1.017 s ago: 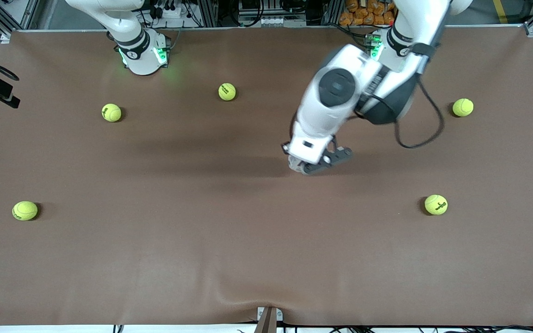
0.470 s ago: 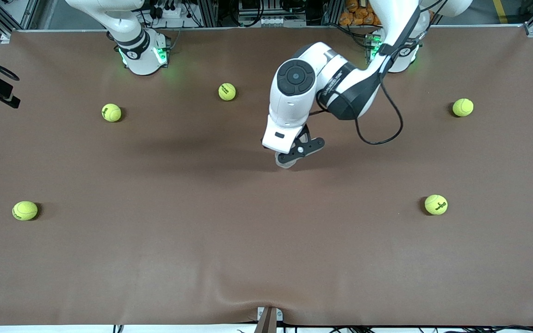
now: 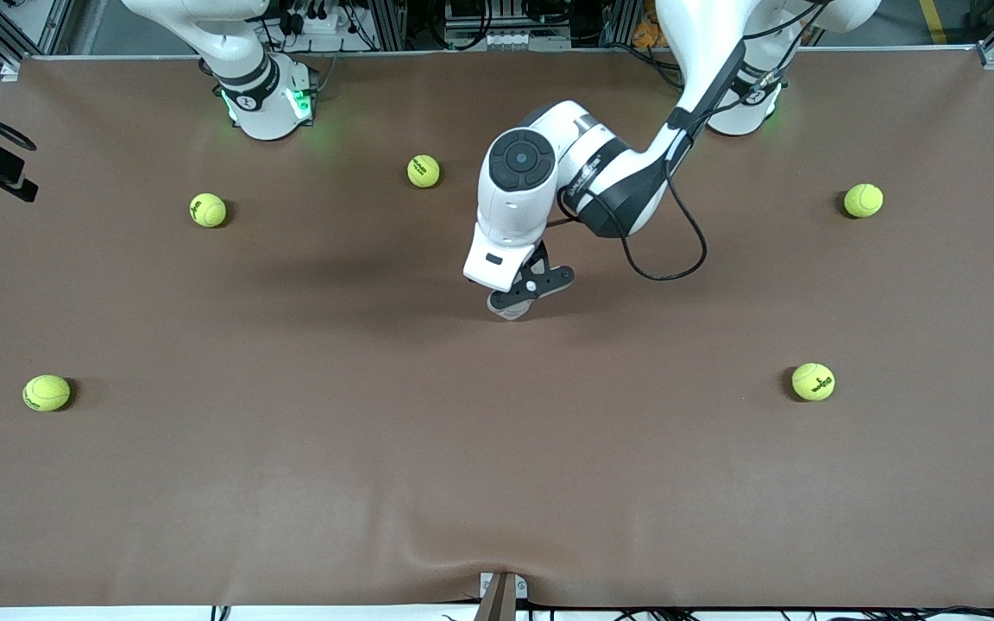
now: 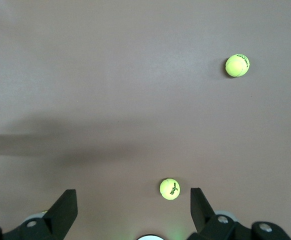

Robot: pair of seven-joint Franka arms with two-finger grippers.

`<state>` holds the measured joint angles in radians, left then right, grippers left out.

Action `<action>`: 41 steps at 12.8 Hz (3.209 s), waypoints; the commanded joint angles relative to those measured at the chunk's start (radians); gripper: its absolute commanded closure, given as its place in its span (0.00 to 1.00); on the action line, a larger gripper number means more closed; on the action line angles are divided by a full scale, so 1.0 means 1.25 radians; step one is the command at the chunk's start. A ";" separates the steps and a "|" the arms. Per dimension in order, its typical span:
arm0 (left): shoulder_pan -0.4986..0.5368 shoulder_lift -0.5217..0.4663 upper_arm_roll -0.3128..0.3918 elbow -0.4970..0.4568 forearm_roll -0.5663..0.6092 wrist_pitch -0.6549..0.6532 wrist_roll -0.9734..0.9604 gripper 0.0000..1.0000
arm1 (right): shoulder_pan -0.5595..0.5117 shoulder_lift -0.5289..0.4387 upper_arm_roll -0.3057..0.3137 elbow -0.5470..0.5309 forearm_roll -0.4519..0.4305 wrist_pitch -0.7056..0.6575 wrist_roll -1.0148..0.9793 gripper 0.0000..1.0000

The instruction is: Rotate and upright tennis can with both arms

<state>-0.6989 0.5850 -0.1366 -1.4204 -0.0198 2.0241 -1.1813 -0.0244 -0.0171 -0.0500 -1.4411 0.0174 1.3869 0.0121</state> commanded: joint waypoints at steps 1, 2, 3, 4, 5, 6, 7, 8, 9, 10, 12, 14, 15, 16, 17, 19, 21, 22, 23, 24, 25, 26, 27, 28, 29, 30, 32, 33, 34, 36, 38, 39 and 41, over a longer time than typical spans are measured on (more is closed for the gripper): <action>-0.015 0.014 0.003 0.022 0.017 0.001 -0.021 1.00 | 0.004 -0.002 0.000 -0.003 -0.003 0.001 -0.006 0.00; -0.015 0.018 0.003 0.022 0.017 0.001 -0.021 0.98 | 0.004 -0.003 0.000 -0.003 -0.003 0.001 -0.006 0.00; -0.015 0.023 0.004 0.023 0.017 0.002 -0.020 0.82 | 0.004 -0.002 0.000 -0.003 -0.003 0.001 -0.006 0.00; -0.015 0.024 0.004 0.023 0.018 0.003 -0.019 0.73 | 0.002 -0.002 0.000 -0.003 -0.003 0.001 -0.006 0.00; -0.015 0.024 0.004 0.023 0.018 0.004 -0.018 0.46 | 0.002 -0.002 0.000 -0.003 -0.003 0.001 -0.006 0.00; -0.016 0.024 0.005 0.022 0.019 0.010 -0.019 0.25 | 0.002 -0.002 0.000 -0.003 -0.003 0.001 -0.006 0.00; -0.016 0.024 0.005 0.022 0.019 0.012 -0.019 0.13 | 0.002 -0.002 0.000 -0.003 -0.003 0.001 -0.006 0.00; -0.016 0.024 0.005 0.021 0.022 0.012 -0.016 0.00 | 0.004 -0.002 0.000 -0.003 -0.003 0.001 -0.006 0.00; -0.016 0.024 0.006 0.021 0.023 0.012 -0.012 0.00 | 0.002 -0.002 0.000 -0.003 -0.003 0.001 -0.006 0.00; -0.016 0.023 0.006 0.022 0.022 0.012 -0.012 0.00 | 0.004 -0.002 0.000 -0.004 -0.003 0.001 -0.006 0.00; -0.014 0.002 0.005 0.024 0.018 0.010 -0.019 0.00 | 0.004 -0.002 0.000 -0.003 -0.003 0.001 -0.006 0.00; -0.004 -0.033 0.006 0.024 0.015 0.010 -0.019 0.00 | 0.004 -0.002 0.000 -0.003 -0.003 0.001 -0.006 0.00; -0.002 -0.048 0.009 0.024 0.013 0.009 -0.019 0.00 | 0.002 -0.002 0.000 -0.003 -0.003 0.001 -0.006 0.00; 0.006 -0.062 0.010 0.026 0.012 0.008 -0.019 0.00 | 0.002 -0.002 0.000 -0.003 -0.003 0.001 -0.006 0.00; 0.026 -0.081 0.009 0.025 0.012 -0.001 -0.018 0.00 | 0.004 -0.002 0.000 -0.003 -0.003 0.001 -0.006 0.00; 0.080 -0.112 0.009 0.024 0.013 -0.002 -0.010 0.00 | 0.004 -0.002 0.000 -0.003 -0.003 0.001 -0.006 0.00; 0.112 -0.117 0.011 0.024 0.021 -0.002 0.009 0.00 | 0.004 -0.002 0.000 -0.003 -0.003 0.001 -0.006 0.00; 0.136 -0.116 0.015 0.024 0.021 -0.002 0.039 0.00 | 0.004 -0.002 0.000 -0.004 -0.003 0.000 -0.006 0.00; 0.159 -0.117 0.016 0.024 0.022 -0.002 0.078 0.00 | 0.004 -0.002 0.000 -0.004 -0.003 0.000 -0.006 0.00; 0.187 -0.119 0.016 0.024 0.023 -0.002 0.111 0.00 | 0.004 -0.002 0.000 -0.004 -0.003 0.000 -0.006 0.00; 0.223 -0.120 0.017 0.023 0.026 -0.002 0.159 0.00 | 0.004 -0.002 0.000 -0.004 -0.003 0.000 -0.006 0.00; 0.245 -0.120 0.017 0.020 0.034 -0.003 0.206 0.00 | 0.004 -0.002 0.000 -0.004 -0.003 0.000 -0.006 0.00; 0.263 -0.121 0.017 0.021 0.051 -0.029 0.222 0.00 | 0.002 -0.002 0.000 -0.004 -0.003 0.000 -0.006 0.00; 0.277 -0.123 0.016 0.022 0.068 -0.043 0.230 0.00 | 0.002 -0.002 0.000 -0.004 -0.003 0.000 -0.006 0.00; 0.288 -0.129 0.017 0.022 0.071 -0.045 0.231 0.00 | 0.002 -0.002 0.000 -0.004 -0.003 0.000 -0.006 0.00; 0.306 -0.132 0.016 0.022 0.072 -0.045 0.232 0.00 | 0.002 -0.002 0.000 -0.004 -0.003 0.000 -0.006 0.00; 0.364 -0.139 0.003 0.020 0.075 -0.045 0.245 0.00 | 0.002 -0.002 0.000 -0.004 -0.003 0.000 -0.006 0.00; 0.400 -0.142 -0.019 0.020 0.075 -0.046 0.303 0.00 | 0.002 -0.003 0.000 -0.003 -0.003 0.000 -0.006 0.00; 0.420 -0.148 -0.022 0.018 0.071 -0.051 0.362 0.00 | 0.002 -0.003 0.000 -0.004 -0.003 0.000 -0.006 0.00; 0.458 -0.161 -0.027 0.018 0.073 -0.097 0.412 0.00 | 0.002 -0.002 0.000 -0.004 -0.003 0.000 -0.006 0.00; 0.516 -0.189 -0.052 0.018 0.066 -0.128 0.469 0.00 | 0.001 -0.003 0.000 -0.003 -0.003 0.000 -0.006 0.00; 0.548 -0.206 -0.079 0.018 0.065 -0.150 0.491 0.00 | 0.001 -0.003 0.000 -0.003 -0.003 0.000 -0.006 0.00; 0.547 -0.257 -0.078 0.017 0.062 -0.219 0.496 0.00 | 0.001 -0.003 0.000 -0.003 -0.003 -0.001 -0.006 0.00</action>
<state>-0.0271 0.3405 -0.2139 -1.3773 0.0542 1.8197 -0.5731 -0.0240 -0.0169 -0.0497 -1.4466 0.0174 1.3869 0.0118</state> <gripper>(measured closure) 0.000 0.000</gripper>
